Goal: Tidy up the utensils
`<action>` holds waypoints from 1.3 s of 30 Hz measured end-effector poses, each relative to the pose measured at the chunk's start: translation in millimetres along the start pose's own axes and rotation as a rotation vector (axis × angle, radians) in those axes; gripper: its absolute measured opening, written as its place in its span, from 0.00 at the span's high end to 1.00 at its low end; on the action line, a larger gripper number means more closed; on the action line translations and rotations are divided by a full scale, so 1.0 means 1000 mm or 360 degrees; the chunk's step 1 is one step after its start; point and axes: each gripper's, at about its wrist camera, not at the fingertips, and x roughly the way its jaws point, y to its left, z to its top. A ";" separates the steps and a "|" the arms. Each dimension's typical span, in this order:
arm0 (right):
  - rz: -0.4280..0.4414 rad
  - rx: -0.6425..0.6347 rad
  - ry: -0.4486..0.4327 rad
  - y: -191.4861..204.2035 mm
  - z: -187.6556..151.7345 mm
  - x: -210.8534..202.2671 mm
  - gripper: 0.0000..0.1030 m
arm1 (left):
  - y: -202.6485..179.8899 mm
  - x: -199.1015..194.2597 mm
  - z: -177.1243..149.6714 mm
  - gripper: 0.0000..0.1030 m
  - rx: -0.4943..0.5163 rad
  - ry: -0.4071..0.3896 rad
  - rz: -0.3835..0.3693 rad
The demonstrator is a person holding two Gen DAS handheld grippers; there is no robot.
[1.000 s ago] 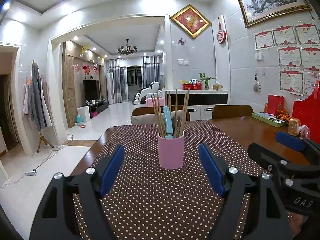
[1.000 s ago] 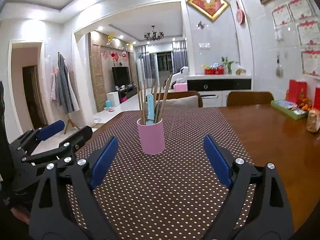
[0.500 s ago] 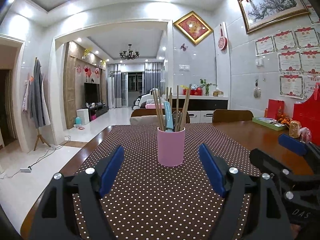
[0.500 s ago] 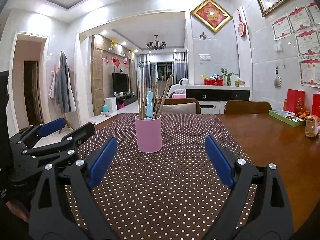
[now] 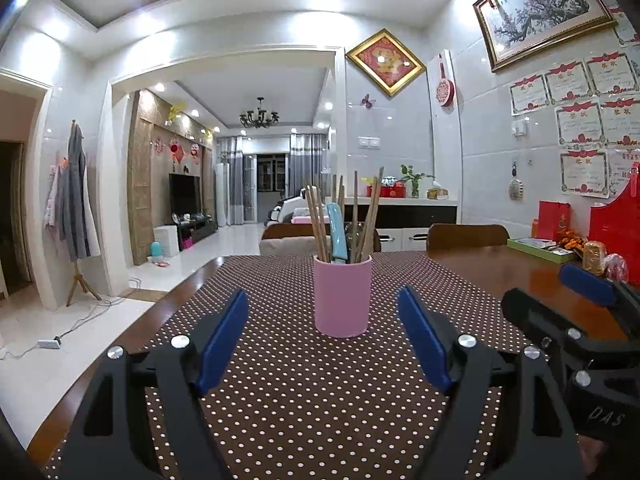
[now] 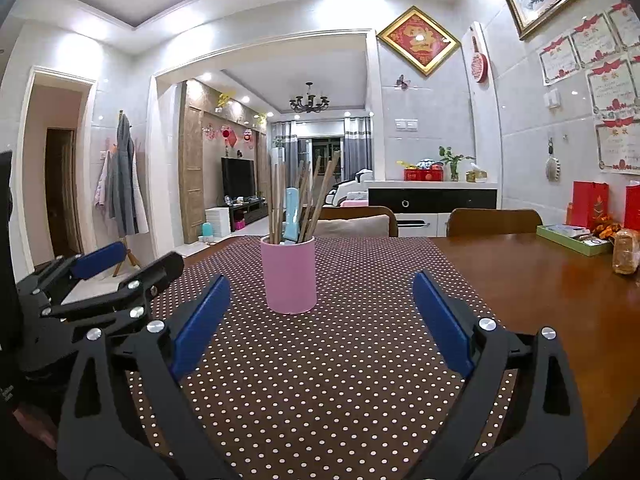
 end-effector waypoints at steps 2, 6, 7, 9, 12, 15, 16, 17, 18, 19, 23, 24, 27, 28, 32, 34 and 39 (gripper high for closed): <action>0.0022 0.0013 0.0009 -0.002 0.001 0.002 0.10 | 0.002 0.001 0.000 0.26 -0.0014 -0.0001 -0.0020; 0.0014 -0.0003 0.0036 -0.001 0.000 0.006 0.09 | 0.004 0.002 -0.001 0.25 -0.0027 0.0008 0.0006; 0.0015 -0.0007 0.0044 0.000 0.000 0.007 0.09 | 0.005 0.002 -0.001 0.25 -0.0027 0.0011 0.0015; 0.0014 -0.0007 0.0052 0.000 0.000 0.009 0.09 | 0.006 0.003 -0.002 0.25 -0.0030 0.0016 0.0017; 0.0011 -0.0006 0.0051 -0.001 -0.001 0.009 0.09 | 0.006 0.003 -0.002 0.24 -0.0027 0.0014 0.0023; 0.0015 -0.0002 0.0051 -0.001 -0.001 0.009 0.09 | 0.007 0.005 -0.002 0.21 -0.0033 0.0028 0.0035; 0.0017 0.0004 0.0050 -0.001 -0.001 0.010 0.09 | 0.008 0.005 -0.003 0.21 -0.0040 0.0033 0.0028; 0.0021 0.0008 0.0050 -0.002 -0.002 0.010 0.09 | 0.009 0.005 -0.003 0.21 -0.0044 0.0035 0.0024; 0.0023 0.0011 0.0051 -0.002 -0.003 0.010 0.09 | 0.009 0.005 -0.003 0.21 -0.0044 0.0035 0.0023; 0.0024 0.0013 0.0051 -0.002 -0.003 0.010 0.09 | 0.009 0.005 -0.003 0.21 -0.0044 0.0035 0.0023; 0.0026 0.0015 0.0052 -0.002 -0.003 0.010 0.09 | 0.009 0.004 -0.004 0.21 -0.0041 0.0033 0.0028; 0.0029 0.0017 0.0054 -0.003 -0.004 0.010 0.09 | 0.009 0.003 -0.004 0.21 -0.0040 0.0032 0.0029; 0.0038 0.0025 0.0058 -0.004 -0.006 0.011 0.09 | 0.009 0.003 -0.004 0.20 -0.0040 0.0032 0.0031; 0.0041 0.0029 0.0060 -0.005 -0.006 0.011 0.09 | 0.009 0.003 -0.004 0.19 -0.0040 0.0033 0.0037; 0.0055 0.0042 0.0064 -0.006 -0.007 0.011 0.09 | 0.010 0.002 -0.004 0.18 -0.0038 0.0027 0.0036; 0.0048 0.0043 0.0067 -0.006 -0.006 0.011 0.09 | 0.009 0.002 -0.003 0.18 -0.0031 0.0028 0.0046; 0.0047 0.0045 0.0066 -0.005 -0.007 0.011 0.09 | 0.008 0.002 -0.003 0.18 -0.0028 0.0028 0.0048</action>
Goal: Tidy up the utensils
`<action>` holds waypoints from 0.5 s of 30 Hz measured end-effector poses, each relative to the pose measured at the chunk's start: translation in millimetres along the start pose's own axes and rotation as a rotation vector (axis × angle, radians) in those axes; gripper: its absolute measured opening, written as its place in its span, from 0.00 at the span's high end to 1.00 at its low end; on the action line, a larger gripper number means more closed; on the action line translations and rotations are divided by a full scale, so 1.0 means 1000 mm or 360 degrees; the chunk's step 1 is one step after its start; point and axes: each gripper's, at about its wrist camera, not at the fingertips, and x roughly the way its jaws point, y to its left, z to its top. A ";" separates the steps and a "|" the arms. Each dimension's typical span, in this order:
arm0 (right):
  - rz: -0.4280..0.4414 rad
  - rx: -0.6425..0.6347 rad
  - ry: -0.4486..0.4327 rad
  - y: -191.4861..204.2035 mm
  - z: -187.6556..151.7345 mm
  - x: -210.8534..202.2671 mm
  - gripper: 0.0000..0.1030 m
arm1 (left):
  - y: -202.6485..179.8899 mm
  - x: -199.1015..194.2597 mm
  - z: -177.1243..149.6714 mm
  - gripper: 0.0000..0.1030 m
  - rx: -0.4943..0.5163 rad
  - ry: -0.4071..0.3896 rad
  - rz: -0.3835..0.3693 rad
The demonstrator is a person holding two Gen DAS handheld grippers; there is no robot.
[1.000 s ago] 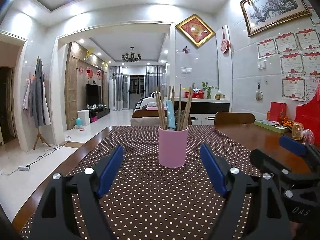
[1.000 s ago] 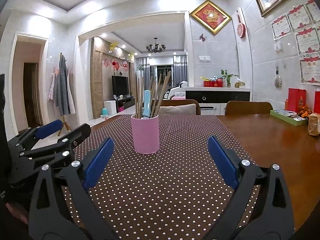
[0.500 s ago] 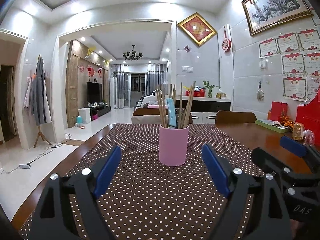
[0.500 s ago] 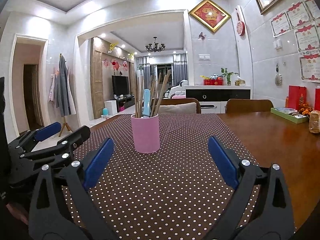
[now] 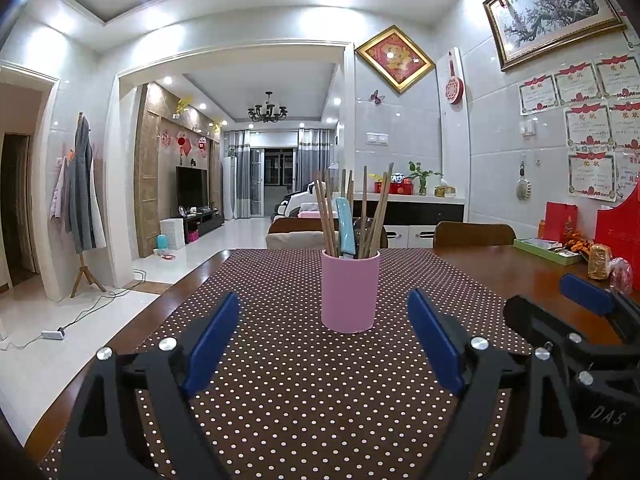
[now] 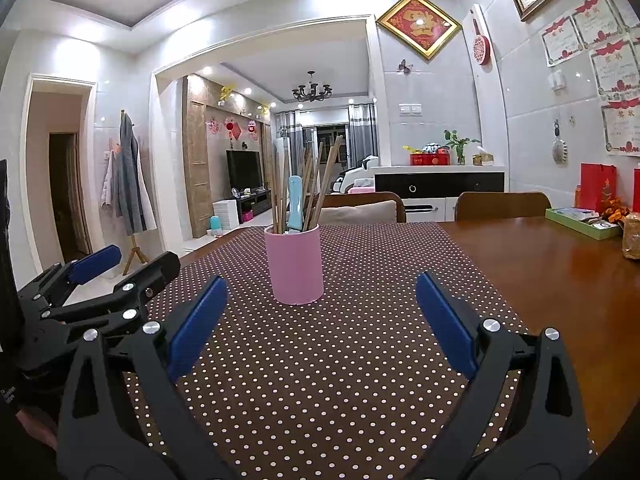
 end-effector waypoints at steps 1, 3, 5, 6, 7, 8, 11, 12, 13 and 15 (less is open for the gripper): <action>-0.0001 0.0000 0.0001 0.000 0.000 0.000 0.09 | 0.000 0.000 0.000 0.18 0.0000 0.0001 -0.0001; 0.0000 0.0001 0.0002 0.000 0.000 0.000 0.09 | 0.000 0.000 0.000 0.17 -0.0001 0.0001 0.0001; -0.0001 0.0001 0.0001 0.000 0.000 0.000 0.09 | 0.000 0.000 0.000 0.17 0.0000 0.0001 -0.0001; -0.0001 0.0001 0.0002 0.000 0.001 0.000 0.09 | 0.001 0.000 0.000 0.17 0.0000 0.0000 -0.0002; 0.0000 0.0001 0.0002 0.000 0.001 0.000 0.09 | 0.000 0.000 0.000 0.17 0.0000 0.0000 -0.0001; 0.0000 0.0002 0.0003 0.000 0.001 0.000 0.09 | 0.000 0.000 0.000 0.17 0.0001 0.0001 0.0000; 0.0000 0.0002 0.0004 0.001 0.000 0.000 0.09 | 0.001 0.000 0.000 0.17 0.0000 0.0002 0.0000; 0.0000 0.0003 0.0005 0.001 0.000 0.000 0.09 | 0.000 0.000 0.000 0.17 0.0001 0.0001 0.0001; 0.0000 0.0003 0.0004 0.001 0.000 0.000 0.09 | 0.000 0.000 0.000 0.16 0.0001 0.0001 0.0003; 0.0001 0.0003 0.0004 0.001 0.001 0.000 0.09 | 0.001 0.000 0.000 0.16 0.0000 0.0001 0.0002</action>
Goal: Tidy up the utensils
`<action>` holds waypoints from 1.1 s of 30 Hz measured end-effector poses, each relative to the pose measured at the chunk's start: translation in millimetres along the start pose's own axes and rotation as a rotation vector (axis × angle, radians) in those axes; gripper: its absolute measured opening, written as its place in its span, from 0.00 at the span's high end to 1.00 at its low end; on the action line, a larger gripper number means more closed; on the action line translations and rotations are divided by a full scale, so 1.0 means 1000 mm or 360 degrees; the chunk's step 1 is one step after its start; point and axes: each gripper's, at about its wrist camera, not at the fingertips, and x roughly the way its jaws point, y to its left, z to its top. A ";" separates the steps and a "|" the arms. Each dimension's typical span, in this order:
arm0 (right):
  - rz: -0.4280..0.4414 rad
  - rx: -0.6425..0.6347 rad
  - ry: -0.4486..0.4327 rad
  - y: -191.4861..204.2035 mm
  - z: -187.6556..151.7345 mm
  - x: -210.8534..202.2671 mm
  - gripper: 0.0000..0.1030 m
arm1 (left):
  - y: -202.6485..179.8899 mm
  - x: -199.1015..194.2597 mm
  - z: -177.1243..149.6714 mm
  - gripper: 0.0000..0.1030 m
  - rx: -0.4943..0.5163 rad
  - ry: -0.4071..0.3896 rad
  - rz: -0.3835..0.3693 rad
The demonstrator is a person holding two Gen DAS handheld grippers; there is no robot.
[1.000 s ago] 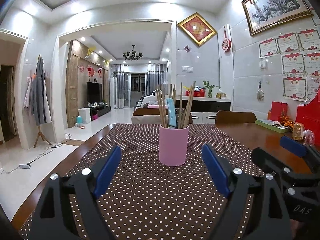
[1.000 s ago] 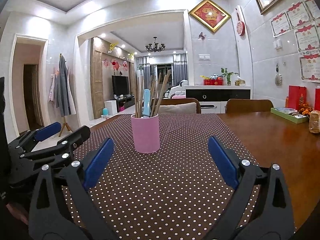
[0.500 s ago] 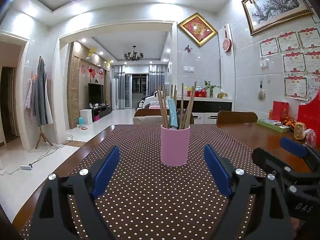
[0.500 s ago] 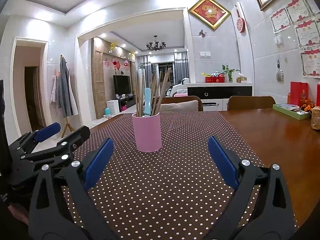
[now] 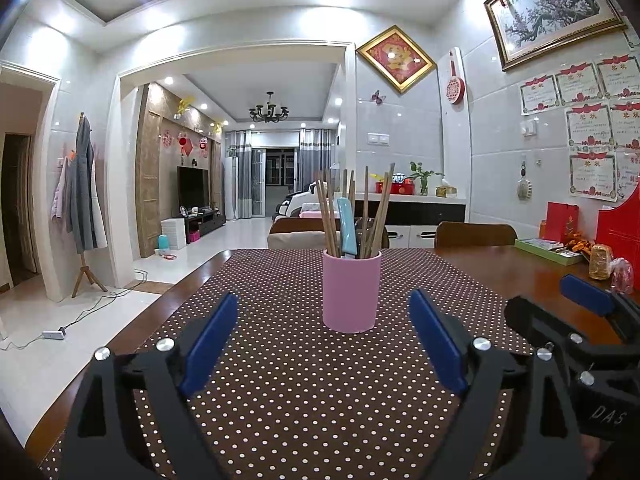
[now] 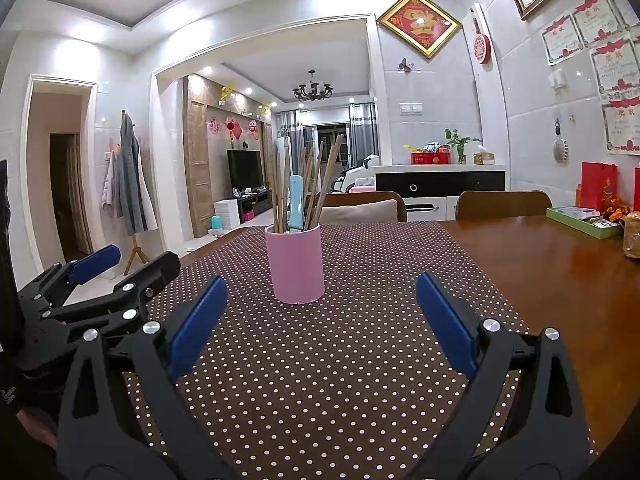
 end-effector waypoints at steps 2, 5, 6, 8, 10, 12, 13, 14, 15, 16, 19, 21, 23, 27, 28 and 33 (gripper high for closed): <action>0.0004 0.0005 0.0007 0.000 0.000 0.000 0.09 | 0.000 0.000 0.000 0.16 0.0001 0.0002 0.0002; 0.0008 0.0009 0.0011 0.002 -0.001 0.001 0.09 | 0.000 0.000 0.000 0.16 0.0001 0.0000 0.0003; 0.0007 0.0007 0.0007 0.003 -0.002 0.000 0.09 | 0.000 0.000 0.000 0.16 0.0000 -0.0001 0.0001; 0.0012 0.0010 0.0009 0.005 -0.003 0.000 0.09 | 0.000 0.000 0.000 0.15 -0.0001 -0.0002 -0.0001; 0.0010 0.0010 0.0013 0.006 -0.003 0.000 0.09 | 0.000 0.000 0.000 0.15 0.0000 0.0002 0.0003; 0.0012 0.0010 0.0009 0.006 -0.002 0.000 0.09 | 0.001 0.000 0.000 0.15 -0.0002 0.0001 0.0000; 0.0013 0.0009 0.0008 0.006 -0.003 0.000 0.09 | 0.001 0.000 0.000 0.15 -0.0002 -0.0001 0.0000; 0.0015 0.0011 0.0008 0.004 -0.002 0.001 0.09 | 0.001 0.000 0.001 0.15 -0.0001 -0.0003 0.0001; 0.0013 0.0010 0.0009 0.004 -0.002 0.001 0.09 | 0.001 0.000 0.000 0.15 -0.0001 -0.0002 0.0002; 0.0011 0.0010 0.0009 0.005 -0.002 0.001 0.09 | 0.001 0.000 0.000 0.15 -0.0001 -0.0002 0.0002; 0.0014 0.0011 0.0008 0.004 -0.002 0.001 0.09 | 0.001 -0.001 0.000 0.15 0.0000 -0.0002 0.0005; 0.0013 0.0011 0.0008 0.004 -0.002 0.001 0.09 | 0.001 0.000 0.000 0.15 -0.0001 0.0000 0.0003; 0.0014 0.0011 0.0009 0.004 -0.002 0.001 0.09 | 0.001 -0.001 0.000 0.15 0.0000 -0.0001 0.0004; 0.0013 0.0011 0.0009 0.004 -0.002 0.001 0.09 | 0.001 0.000 0.000 0.15 0.0000 0.0001 0.0004; 0.0013 0.0011 0.0010 0.004 -0.002 0.001 0.09 | 0.001 0.000 0.000 0.15 0.0000 0.0000 0.0004; 0.0012 0.0012 0.0009 0.005 -0.002 0.001 0.09 | 0.001 0.000 0.000 0.15 0.0000 0.0000 0.0003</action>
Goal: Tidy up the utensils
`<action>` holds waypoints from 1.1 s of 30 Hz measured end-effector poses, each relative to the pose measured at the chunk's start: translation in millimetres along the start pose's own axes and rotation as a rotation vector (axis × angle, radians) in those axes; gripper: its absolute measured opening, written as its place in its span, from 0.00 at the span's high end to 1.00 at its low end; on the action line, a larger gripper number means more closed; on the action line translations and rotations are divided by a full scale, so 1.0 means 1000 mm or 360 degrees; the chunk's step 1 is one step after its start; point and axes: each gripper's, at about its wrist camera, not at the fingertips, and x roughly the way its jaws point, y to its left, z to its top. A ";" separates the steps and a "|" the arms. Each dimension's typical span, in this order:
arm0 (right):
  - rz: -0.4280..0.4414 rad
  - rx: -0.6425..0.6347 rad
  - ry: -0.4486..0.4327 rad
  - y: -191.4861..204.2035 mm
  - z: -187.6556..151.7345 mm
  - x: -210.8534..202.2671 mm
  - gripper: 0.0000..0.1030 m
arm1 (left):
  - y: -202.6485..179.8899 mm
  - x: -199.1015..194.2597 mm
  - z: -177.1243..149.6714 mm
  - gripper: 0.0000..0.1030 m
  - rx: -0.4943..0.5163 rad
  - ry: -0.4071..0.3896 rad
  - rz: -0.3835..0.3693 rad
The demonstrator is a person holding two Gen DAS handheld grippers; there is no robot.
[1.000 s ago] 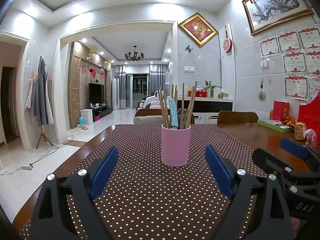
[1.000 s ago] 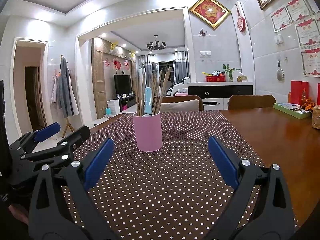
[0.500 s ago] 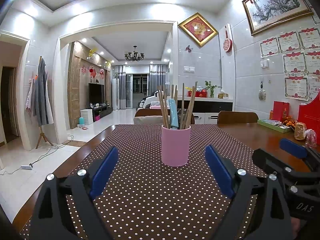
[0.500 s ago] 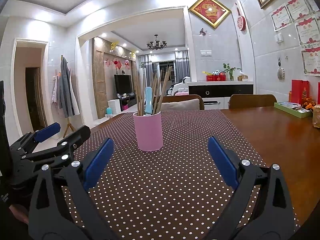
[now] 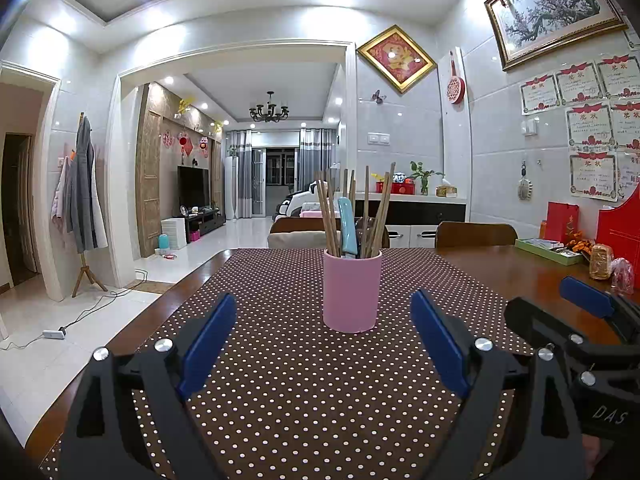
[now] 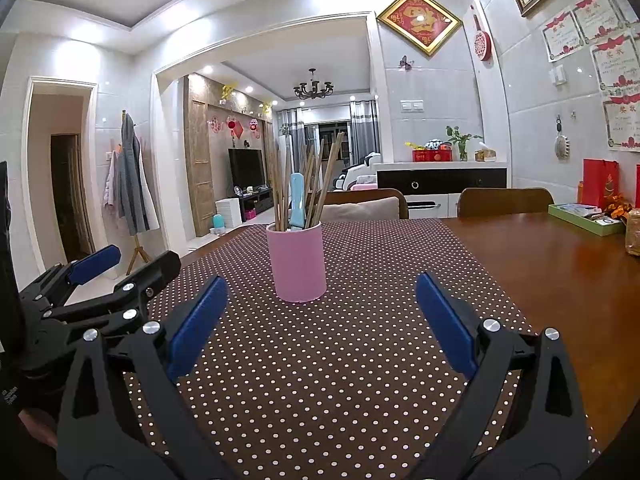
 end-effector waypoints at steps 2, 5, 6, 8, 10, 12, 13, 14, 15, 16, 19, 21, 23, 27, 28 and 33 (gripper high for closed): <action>0.0002 0.0001 0.0000 -0.001 0.000 0.000 0.09 | 0.000 0.000 0.000 0.15 0.0000 0.0000 0.0001; 0.0000 0.0000 -0.0001 0.000 0.001 0.000 0.09 | 0.000 0.000 0.000 0.15 0.0000 -0.0001 0.0000; 0.0000 0.0000 -0.0001 0.000 0.001 0.000 0.09 | 0.000 0.000 0.000 0.15 0.0000 0.0000 -0.0001; 0.0001 0.0002 0.0001 0.000 0.001 0.000 0.09 | 0.000 0.000 0.000 0.15 0.0000 -0.0001 0.0000; -0.0001 0.0001 0.0000 0.000 0.001 0.000 0.09 | 0.000 0.000 0.000 0.15 0.0001 -0.0001 0.0000; 0.0000 0.0001 0.0000 -0.001 0.001 0.000 0.09 | 0.000 0.000 0.000 0.15 0.0000 0.0000 -0.0001; -0.0001 0.0002 0.0000 0.000 0.001 0.000 0.09 | 0.000 0.000 0.000 0.15 0.0001 -0.0001 0.0000; -0.0001 0.0002 0.0000 -0.001 0.001 0.000 0.09 | 0.000 0.000 0.000 0.15 0.0000 -0.0001 0.0000; -0.0003 0.0002 -0.0002 0.000 0.001 0.000 0.09 | 0.000 0.000 0.000 0.15 0.0000 0.0000 0.0000; -0.0003 0.0004 -0.0003 -0.001 0.000 0.000 0.09 | 0.000 0.000 0.000 0.15 0.0001 -0.0001 -0.0001; -0.0003 0.0006 -0.0003 -0.001 0.000 -0.001 0.09 | 0.000 0.000 0.000 0.14 0.0001 -0.0002 0.0000; -0.0005 0.0004 -0.0003 -0.001 0.000 -0.001 0.09 | 0.000 0.000 0.000 0.14 0.0001 0.0000 0.0001; -0.0003 0.0005 -0.0003 -0.002 0.000 -0.001 0.09 | 0.000 0.000 0.000 0.14 0.0001 0.0000 0.0001; -0.0003 0.0006 -0.0003 -0.002 0.000 -0.001 0.09 | 0.000 0.000 0.000 0.14 0.0002 -0.0002 0.0001; -0.0002 0.0007 -0.0002 -0.002 0.000 -0.001 0.09 | 0.000 0.000 0.000 0.14 0.0002 -0.0002 0.0001; -0.0001 0.0008 -0.0003 -0.002 0.000 -0.001 0.09 | 0.000 -0.001 0.000 0.13 0.0000 -0.0001 0.0000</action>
